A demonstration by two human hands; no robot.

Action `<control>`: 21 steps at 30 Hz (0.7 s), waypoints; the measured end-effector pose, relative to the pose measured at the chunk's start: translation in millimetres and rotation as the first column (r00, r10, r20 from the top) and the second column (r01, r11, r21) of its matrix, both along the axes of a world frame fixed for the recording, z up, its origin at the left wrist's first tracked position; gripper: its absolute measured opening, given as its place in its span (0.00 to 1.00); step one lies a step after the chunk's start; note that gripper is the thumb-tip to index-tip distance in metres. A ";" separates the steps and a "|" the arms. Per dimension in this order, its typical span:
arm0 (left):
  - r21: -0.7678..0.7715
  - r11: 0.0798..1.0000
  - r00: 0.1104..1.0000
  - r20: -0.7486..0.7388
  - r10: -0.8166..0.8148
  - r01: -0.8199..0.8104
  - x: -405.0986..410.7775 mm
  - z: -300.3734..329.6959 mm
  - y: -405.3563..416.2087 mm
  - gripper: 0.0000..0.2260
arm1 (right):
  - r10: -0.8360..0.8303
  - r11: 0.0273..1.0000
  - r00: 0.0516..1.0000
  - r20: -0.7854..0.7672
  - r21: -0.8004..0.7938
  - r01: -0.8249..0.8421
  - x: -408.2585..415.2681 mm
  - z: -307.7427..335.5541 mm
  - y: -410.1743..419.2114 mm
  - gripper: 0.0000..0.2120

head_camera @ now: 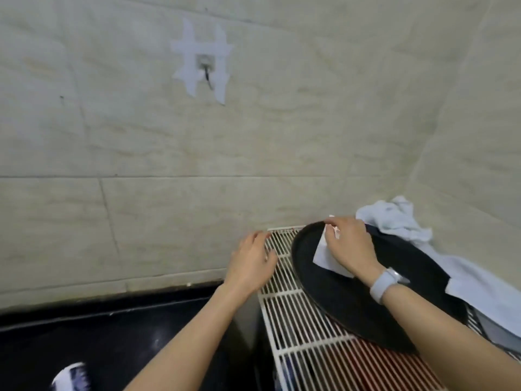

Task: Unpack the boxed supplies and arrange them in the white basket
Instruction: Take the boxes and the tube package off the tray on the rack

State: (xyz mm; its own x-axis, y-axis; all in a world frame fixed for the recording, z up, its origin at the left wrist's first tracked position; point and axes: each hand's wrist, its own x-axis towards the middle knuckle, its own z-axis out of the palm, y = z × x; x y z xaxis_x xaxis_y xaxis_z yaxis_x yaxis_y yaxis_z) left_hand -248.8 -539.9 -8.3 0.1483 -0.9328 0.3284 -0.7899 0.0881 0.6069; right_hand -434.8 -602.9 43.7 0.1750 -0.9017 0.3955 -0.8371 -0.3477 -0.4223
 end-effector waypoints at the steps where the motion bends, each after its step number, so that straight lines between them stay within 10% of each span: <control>1: 0.041 0.998 0.998 0.038 -0.042 0.041 -13.8 -2.5 -9.9 0.22 | -0.053 0.998 0.994 -0.091 0.040 0.057 -7.5 -3.2 -10.1 0.16; 5: 0.253 0.964 0.977 0.172 -0.127 0.081 -58.1 -22.4 -34.6 0.25 | -0.030 0.929 0.958 -0.286 0.345 0.132 -17.4 -26.8 -36.8 0.26; 12: 0.324 0.943 0.931 0.316 -0.181 0.073 -66.3 -45.9 -31.9 0.23 | 0.124 0.944 0.852 -0.509 0.326 0.058 -40.4 -18.9 -52.9 0.25; 17: 0.314 0.947 0.938 0.308 -0.162 0.061 -69.7 -45.7 -28.0 0.23 | -0.090 0.916 0.913 -0.397 0.327 0.233 -20.3 -15.0 -59.0 0.39; 21: 0.311 0.950 0.952 0.285 -0.114 0.021 -66.7 -49.4 -23.9 0.25 | -0.097 0.935 0.909 -0.405 0.275 0.222 -7.1 -27.0 -56.6 0.32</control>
